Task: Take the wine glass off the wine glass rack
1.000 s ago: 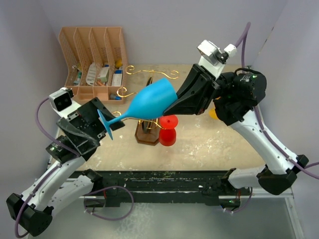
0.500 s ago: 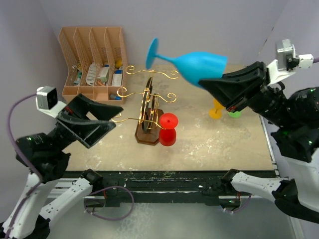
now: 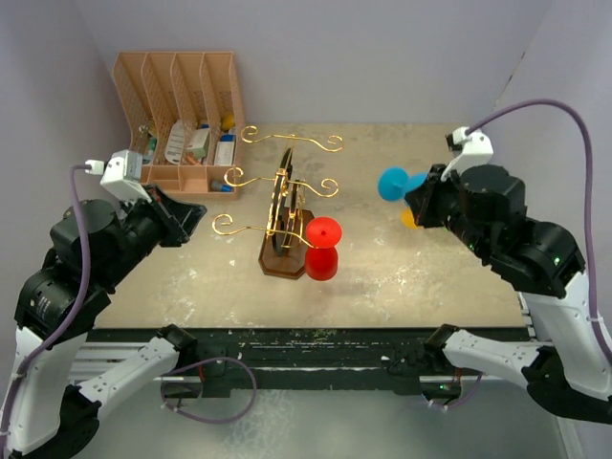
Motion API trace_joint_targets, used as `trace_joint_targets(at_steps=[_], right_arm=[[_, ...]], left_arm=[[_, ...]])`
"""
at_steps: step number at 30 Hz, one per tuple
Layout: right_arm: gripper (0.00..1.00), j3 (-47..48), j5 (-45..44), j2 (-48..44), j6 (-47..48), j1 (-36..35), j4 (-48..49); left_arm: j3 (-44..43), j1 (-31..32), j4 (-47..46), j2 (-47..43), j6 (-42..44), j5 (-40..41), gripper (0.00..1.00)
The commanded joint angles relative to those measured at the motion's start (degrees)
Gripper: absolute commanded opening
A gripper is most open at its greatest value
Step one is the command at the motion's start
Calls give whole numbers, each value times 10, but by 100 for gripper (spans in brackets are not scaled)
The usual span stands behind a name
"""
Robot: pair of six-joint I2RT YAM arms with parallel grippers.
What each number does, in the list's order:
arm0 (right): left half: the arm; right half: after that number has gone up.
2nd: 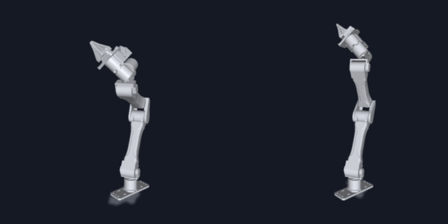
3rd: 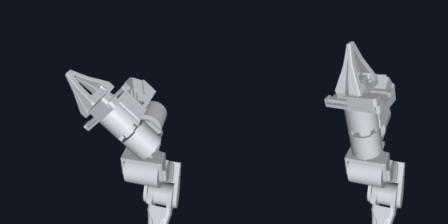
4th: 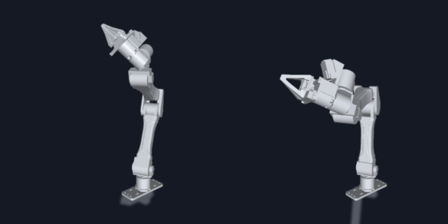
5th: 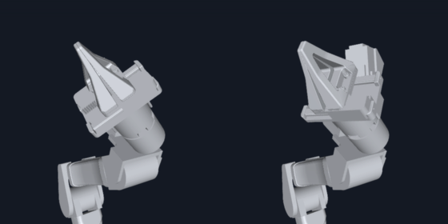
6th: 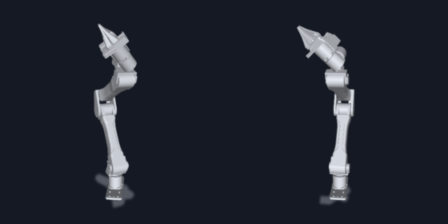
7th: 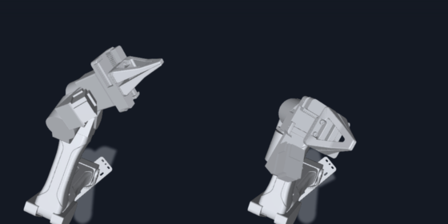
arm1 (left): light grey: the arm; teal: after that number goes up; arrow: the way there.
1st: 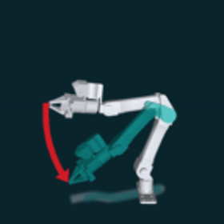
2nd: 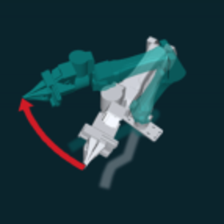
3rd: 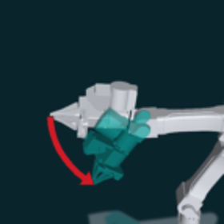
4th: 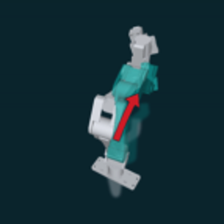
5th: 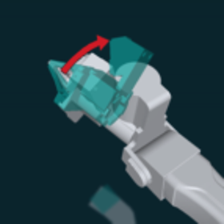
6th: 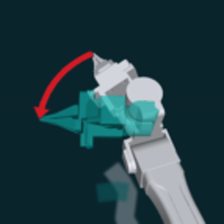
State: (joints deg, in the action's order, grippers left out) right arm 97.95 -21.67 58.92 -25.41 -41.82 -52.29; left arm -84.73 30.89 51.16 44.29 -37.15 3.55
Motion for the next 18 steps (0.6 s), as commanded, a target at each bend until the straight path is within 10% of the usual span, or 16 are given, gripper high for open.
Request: trace_joint_targets(at_steps=[1, 10, 18], right_arm=[[0, -62, -96, -53, -69, 2, -100], [0, -218, -53, -49, -93, 21, -42], [0, -261, 103, -9, 36, 263, 31]], left_arm=[[-27, 0, 104, 11, 67, 136, 0], [5, 0, 67, 21, 118, 105, 0], [14, 0, 75, 7, 125, 108, 0]])
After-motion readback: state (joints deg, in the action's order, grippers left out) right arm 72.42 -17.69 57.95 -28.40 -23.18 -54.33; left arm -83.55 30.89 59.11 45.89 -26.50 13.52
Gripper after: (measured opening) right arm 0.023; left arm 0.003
